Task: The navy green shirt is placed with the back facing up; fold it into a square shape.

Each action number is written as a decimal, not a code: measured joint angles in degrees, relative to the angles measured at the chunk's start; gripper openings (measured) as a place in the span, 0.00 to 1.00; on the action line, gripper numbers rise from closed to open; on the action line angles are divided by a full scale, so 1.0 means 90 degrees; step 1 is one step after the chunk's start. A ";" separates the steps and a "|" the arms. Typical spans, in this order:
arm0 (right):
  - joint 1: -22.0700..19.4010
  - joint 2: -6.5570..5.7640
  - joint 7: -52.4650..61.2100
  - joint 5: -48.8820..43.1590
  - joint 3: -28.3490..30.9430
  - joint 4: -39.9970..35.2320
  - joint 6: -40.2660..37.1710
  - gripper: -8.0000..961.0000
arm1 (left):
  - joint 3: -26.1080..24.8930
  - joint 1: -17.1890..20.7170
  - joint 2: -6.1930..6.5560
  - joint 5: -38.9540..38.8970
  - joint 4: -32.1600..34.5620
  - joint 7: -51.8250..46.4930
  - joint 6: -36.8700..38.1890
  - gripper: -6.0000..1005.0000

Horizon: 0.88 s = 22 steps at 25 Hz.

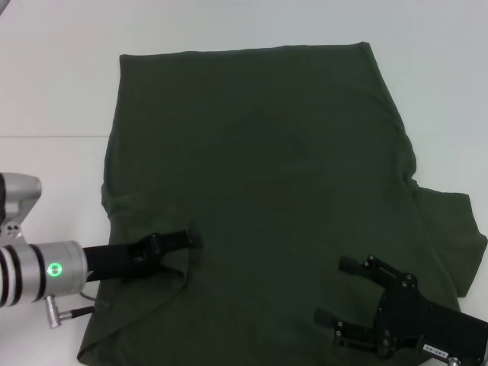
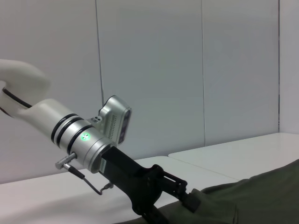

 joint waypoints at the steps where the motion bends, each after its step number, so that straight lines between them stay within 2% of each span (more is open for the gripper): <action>1: 0.0000 0.0000 0.0000 0.0000 0.0000 0.0000 0.0000 0.95 | 0.0000 0.0000 0.0000 0.0000 0.0000 0.0000 0.0000 0.94; 2: 0.0157 0.0045 0.0302 -0.0497 0.0000 0.0263 0.0585 0.95 | -0.0100 0.0146 -0.0065 -0.0026 0.0064 0.0303 0.0181 0.94; 4: 0.0190 -0.0046 0.0458 -0.0509 -0.0023 0.0975 0.1125 0.95 | -0.0082 0.0187 -0.0103 0.0001 0.0087 0.0440 0.0189 0.94; 5: 0.0639 -0.0358 0.0571 -0.0471 -0.0116 0.2860 0.2778 0.95 | -0.0026 0.0183 -0.0113 0.0046 0.0114 0.0630 0.0136 0.94; 7: 0.0665 -0.0354 0.0502 -0.0459 -0.0154 0.3099 0.3062 0.95 | -0.0026 0.0179 -0.0133 0.0046 0.0105 0.0630 0.0121 0.94; 22: 0.0672 -0.0294 0.0486 -0.0465 -0.0475 0.3415 0.3523 0.94 | -0.0026 0.0170 -0.0171 0.0045 0.0065 0.0629 0.0065 0.94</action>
